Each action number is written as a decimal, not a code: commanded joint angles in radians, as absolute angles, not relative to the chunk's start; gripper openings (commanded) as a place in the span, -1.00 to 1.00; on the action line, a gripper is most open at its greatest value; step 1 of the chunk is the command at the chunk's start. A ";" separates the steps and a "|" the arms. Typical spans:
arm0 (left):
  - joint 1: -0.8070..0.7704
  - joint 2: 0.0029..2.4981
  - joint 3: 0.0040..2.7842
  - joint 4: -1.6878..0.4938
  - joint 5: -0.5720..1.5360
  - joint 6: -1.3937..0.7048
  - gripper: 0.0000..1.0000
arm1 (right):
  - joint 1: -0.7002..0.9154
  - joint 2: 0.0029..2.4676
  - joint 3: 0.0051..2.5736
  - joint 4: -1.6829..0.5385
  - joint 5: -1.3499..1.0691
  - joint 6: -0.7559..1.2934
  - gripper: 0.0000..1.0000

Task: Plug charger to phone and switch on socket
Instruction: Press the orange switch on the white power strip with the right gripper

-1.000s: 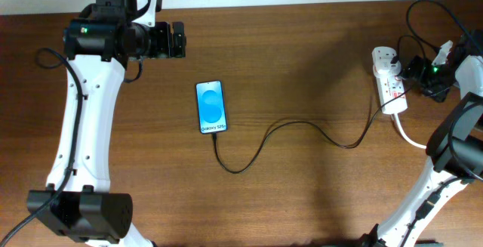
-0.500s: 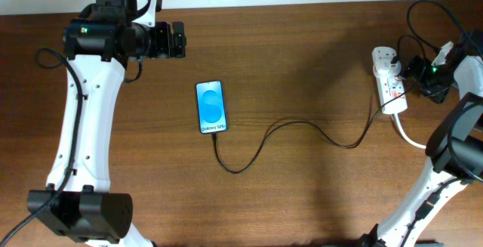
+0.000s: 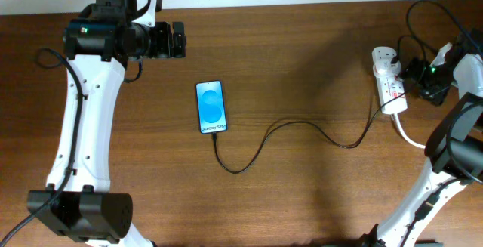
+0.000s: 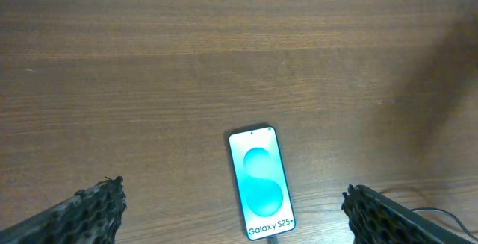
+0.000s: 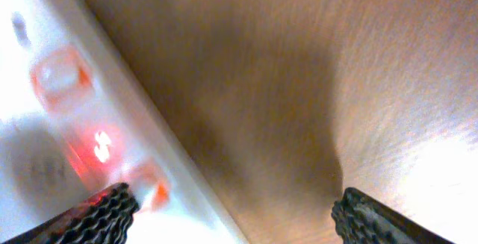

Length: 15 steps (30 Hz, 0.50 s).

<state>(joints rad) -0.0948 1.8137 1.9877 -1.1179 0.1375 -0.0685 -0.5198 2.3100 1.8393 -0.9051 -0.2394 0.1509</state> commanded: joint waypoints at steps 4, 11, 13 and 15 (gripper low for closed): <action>-0.089 1.817 1.986 -1.119 0.130 -0.059 0.99 | -0.463 2.363 1.776 -0.960 -0.227 0.110 0.81; -0.089 1.817 1.986 -1.119 0.130 -0.059 0.99 | -0.475 2.362 1.782 -0.912 -0.202 0.153 0.80; -0.089 1.817 1.986 -1.119 0.130 -0.059 0.99 | -0.501 2.362 1.806 -0.909 -0.174 0.179 0.81; -0.089 1.817 1.986 -1.119 0.130 -0.059 0.99 | -0.531 2.362 1.837 -0.912 -0.171 0.194 0.81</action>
<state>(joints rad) -0.0948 1.8137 1.9877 -1.1179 0.1375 -0.0685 -0.4850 2.3028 1.8175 -0.9436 -0.2855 0.1356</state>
